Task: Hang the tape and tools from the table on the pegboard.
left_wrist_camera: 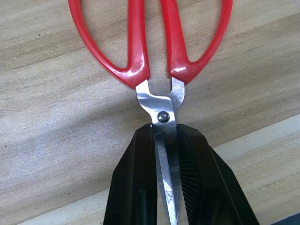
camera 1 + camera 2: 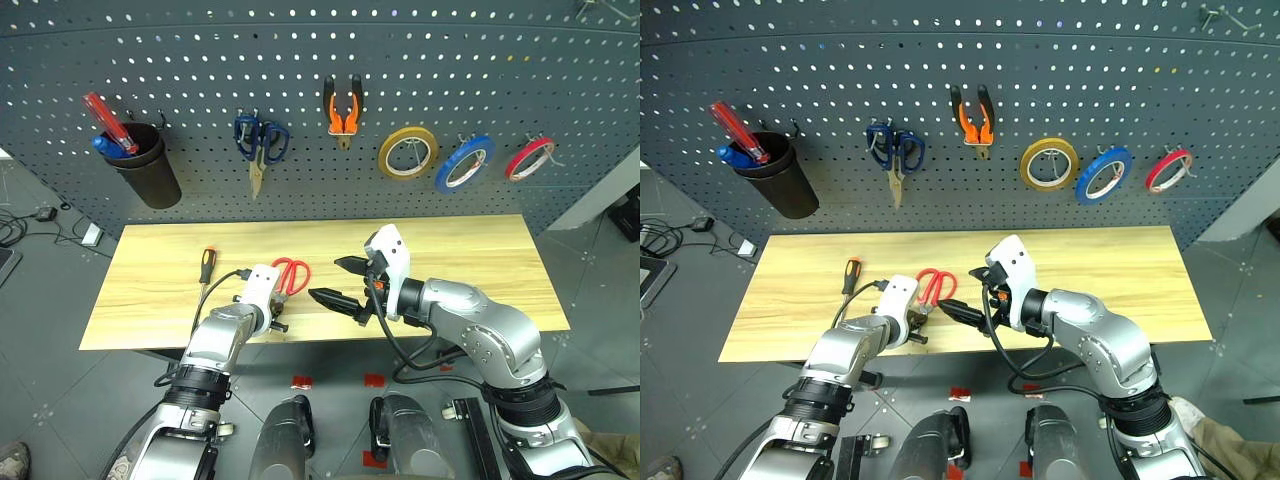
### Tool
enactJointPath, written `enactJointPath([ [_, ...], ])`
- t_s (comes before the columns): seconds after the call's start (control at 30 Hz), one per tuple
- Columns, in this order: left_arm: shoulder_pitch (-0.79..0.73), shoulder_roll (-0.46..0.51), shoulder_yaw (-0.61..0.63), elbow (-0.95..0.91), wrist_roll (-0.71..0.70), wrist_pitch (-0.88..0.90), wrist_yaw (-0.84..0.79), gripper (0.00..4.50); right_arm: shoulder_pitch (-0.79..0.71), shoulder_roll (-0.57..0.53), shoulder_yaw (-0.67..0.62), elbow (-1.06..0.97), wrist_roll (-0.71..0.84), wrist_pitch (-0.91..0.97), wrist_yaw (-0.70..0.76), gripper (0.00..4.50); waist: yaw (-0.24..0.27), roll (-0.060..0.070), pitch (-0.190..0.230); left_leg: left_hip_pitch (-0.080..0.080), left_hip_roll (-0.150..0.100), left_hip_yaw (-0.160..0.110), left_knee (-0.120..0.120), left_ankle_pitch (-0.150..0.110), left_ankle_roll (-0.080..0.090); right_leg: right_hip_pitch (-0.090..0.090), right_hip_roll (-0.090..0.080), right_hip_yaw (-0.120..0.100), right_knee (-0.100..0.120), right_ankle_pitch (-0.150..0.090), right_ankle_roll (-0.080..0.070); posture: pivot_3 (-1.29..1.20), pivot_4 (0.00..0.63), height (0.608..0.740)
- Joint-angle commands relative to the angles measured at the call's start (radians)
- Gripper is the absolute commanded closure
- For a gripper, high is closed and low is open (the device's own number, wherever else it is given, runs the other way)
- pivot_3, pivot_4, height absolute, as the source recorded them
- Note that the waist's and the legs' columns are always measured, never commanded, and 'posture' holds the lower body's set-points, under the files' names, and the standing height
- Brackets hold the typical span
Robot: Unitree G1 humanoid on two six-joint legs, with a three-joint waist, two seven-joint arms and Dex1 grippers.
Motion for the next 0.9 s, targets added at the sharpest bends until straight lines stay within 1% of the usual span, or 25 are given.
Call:
enactJointPath([
  [0.03, 0.053, 0.003, -0.003, 0.028, 0.014, -0.063, 0.0, 4.17, 0.0, -0.031, 0.026, -0.071, -0.014, -0.052, 0.025, 0.0, 0.0, 0.0, 0.0, 0.0, 0.0, 0.0, 0.0, 0.0, 0.0, 0.0, 0.0, 0.0, 0.0, 0.0, 0.0, -0.23, 0.245, 0.74],
  [0.1, 0.069, 0.013, 0.013, -0.017, 0.019, -0.132, 0.008, 4.17, -0.007, -0.055, 0.046, -0.088, -0.049, -0.101, 0.031, 0.0, -0.001, 0.0, 0.0, 0.0, 0.0, 0.0, 0.0, 0.0, 0.0, 0.0, 0.0, 0.0, 0.0, 0.0, -0.001, -0.24, 0.245, 0.74],
  [0.2, 0.121, 0.042, 0.013, -0.114, 0.05, -0.307, 0.016, 4.17, -0.017, -0.093, 0.088, -0.114, -0.116, -0.169, 0.031, 0.0, -0.009, -0.001, 0.001, -0.001, 0.0, 0.0, 0.0, 0.0, 0.0, -0.001, 0.0, 0.0, -0.001, 0.0, -0.001, -0.24, 0.244, 0.74],
  [0.3, 0.213, 0.057, 0.032, -0.274, 0.076, -0.448, 0.042, 4.17, -0.025, -0.13, 0.156, -0.14, -0.218, -0.244, 0.017, 0.0, -0.018, -0.003, 0.002, -0.005, 0.0, 0.0, -0.001, 0.0, 0.0, -0.005, 0.0, 0.0, -0.001, 0.001, -0.002, -0.24, 0.245, 0.74],
  [0.4, 0.283, 0.059, 0.058, -0.379, 0.099, -0.521, 0.087, 4.17, -0.025, -0.128, 0.178, -0.15, -0.257, -0.274, 0.007, 0.0, -0.021, -0.003, 0.002, -0.006, 0.0, 0.0, -0.001, 0.0, -0.001, -0.006, 0.0, 0.0, -0.001, 0.001, -0.002, -0.23, 0.245, 0.74],
  [0.47, 0.31, 0.068, 0.066, -0.418, 0.122, -0.555, 0.107, 4.17, -0.024, -0.124, 0.185, -0.152, -0.274, -0.289, 0.007, 0.0, -0.021, -0.003, 0.002, -0.006, 0.001, 0.0, -0.001, 0.0, -0.001, -0.006, 0.0, -0.001, -0.001, 0.001, -0.002, -0.23, 0.245, 0.74],
  [0.63, 0.403, 0.118, 0.134, -0.591, 0.222, -0.708, 0.178, 4.17, -0.027, -0.122, 0.188, -0.148, -0.334, -0.364, 0.002, 0.0, -0.023, -0.004, 0.002, -0.006, 0.001, 0.0, -0.001, -0.001, 0.0, -0.006, 0.0, -0.001, -0.002, 0.001, -0.002, -0.23, 0.24, 0.74],
  [0.7, 0.432, 0.123, 0.159, -0.653, 0.247, -0.73, 0.194, 4.17, -0.028, -0.098, 0.166, -0.14, -0.349, -0.398, -0.021, 0.0, -0.023, -0.004, 0.002, -0.006, 0.001, 0.0, -0.001, -0.001, 0.0, -0.006, 0.0, -0.001, -0.002, 0.001, -0.002, -0.23, 0.238, 0.74],
  [0.73, 0.441, 0.121, 0.167, -0.679, 0.254, -0.732, 0.197, 4.17, -0.031, -0.069, 0.14, -0.137, -0.329, -0.389, -0.037, 0.0, -0.023, -0.004, 0.002, -0.006, 0.001, 0.0, -0.001, -0.001, 0.0, -0.006, 0.0, -0.001, -0.002, 0.001, -0.002, -0.23, 0.237, 0.74],
  [0.83, 0.449, 0.103, 0.187, -0.748, 0.257, -0.71, 0.2, 4.17, -0.067, 0.053, 0.022, -0.13, -0.203, -0.299, -0.085, 0.0, -0.023, -0.005, 0.002, -0.006, 0.001, 0.0, -0.001, -0.001, 0.001, -0.006, 0.0, -0.001, -0.002, 0.001, -0.002, -0.22, 0.236, 0.74],
  [0.9, 0.432, 0.094, 0.197, -0.764, 0.251, -0.691, 0.2, 4.17, -0.096, 0.093, -0.02, -0.129, -0.15, -0.246, -0.088, 0.0, -0.023, -0.005, 0.002, -0.006, 0.001, 0.0, -0.001, -0.001, 0.001, -0.006, 0.0, -0.001, -0.001, 0.001, -0.002, -0.21, 0.232, 0.74],
])
